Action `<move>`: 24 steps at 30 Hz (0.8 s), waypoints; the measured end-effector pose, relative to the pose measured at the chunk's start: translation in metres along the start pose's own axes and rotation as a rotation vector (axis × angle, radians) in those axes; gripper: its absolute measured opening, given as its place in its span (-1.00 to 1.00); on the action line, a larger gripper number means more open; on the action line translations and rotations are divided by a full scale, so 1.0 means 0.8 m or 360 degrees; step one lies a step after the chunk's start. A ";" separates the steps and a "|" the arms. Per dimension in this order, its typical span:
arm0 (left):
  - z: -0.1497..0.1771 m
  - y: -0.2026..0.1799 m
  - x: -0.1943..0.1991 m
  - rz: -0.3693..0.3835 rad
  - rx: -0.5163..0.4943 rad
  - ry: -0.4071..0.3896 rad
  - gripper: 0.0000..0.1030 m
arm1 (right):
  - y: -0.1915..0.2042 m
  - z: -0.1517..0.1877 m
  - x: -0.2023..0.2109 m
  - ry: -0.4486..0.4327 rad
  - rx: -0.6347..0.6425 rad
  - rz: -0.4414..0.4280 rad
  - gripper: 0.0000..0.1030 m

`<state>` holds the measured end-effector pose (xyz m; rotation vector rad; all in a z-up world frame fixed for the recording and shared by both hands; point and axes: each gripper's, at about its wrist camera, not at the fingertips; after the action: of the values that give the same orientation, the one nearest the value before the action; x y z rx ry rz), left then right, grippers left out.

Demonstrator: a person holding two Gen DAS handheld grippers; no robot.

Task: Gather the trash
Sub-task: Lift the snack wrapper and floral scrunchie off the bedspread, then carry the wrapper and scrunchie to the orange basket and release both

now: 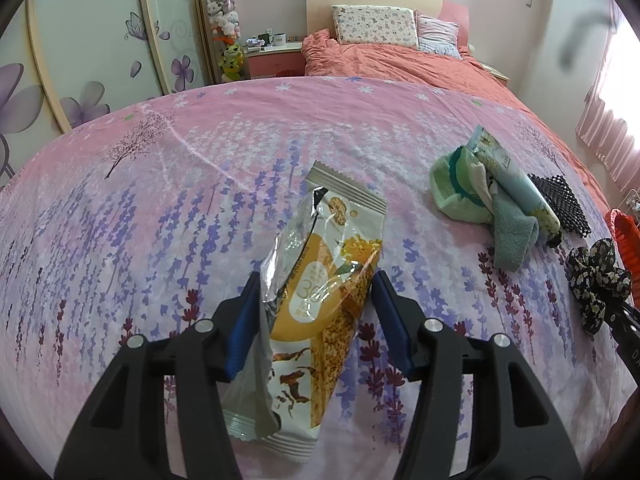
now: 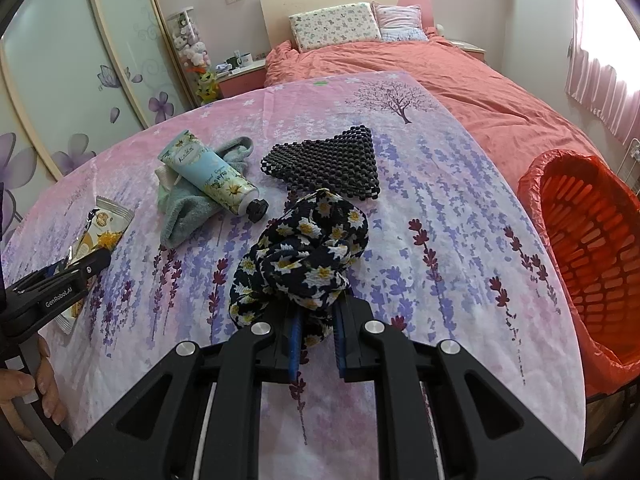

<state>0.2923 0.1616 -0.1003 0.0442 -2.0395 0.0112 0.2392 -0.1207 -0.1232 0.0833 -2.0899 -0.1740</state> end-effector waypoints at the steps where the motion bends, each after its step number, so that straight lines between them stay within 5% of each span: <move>1: 0.000 0.000 0.000 0.0000 0.0000 0.0000 0.08 | 0.001 0.000 0.000 0.0000 -0.0001 -0.0003 -0.75; 13: 0.003 0.002 0.001 0.0021 -0.0011 -0.0011 -0.05 | 0.002 0.001 0.003 -0.0011 0.0016 0.0025 -0.75; 24: 0.036 -0.014 0.032 0.0079 -0.0127 -0.0078 -0.16 | -0.034 0.018 0.064 -0.0161 -0.0093 -0.0130 -0.83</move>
<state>0.2559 0.1486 -0.0908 -0.0568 -2.0878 -0.0402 0.2003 -0.1529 -0.0907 0.1267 -2.1818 -0.2938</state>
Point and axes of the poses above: each gripper's, at about its wrist camera, not at the fingertips, and x roughly against the way its jaws point, y to its left, z to its underside, and after that the axes turned 11 degrees about y, right-handed
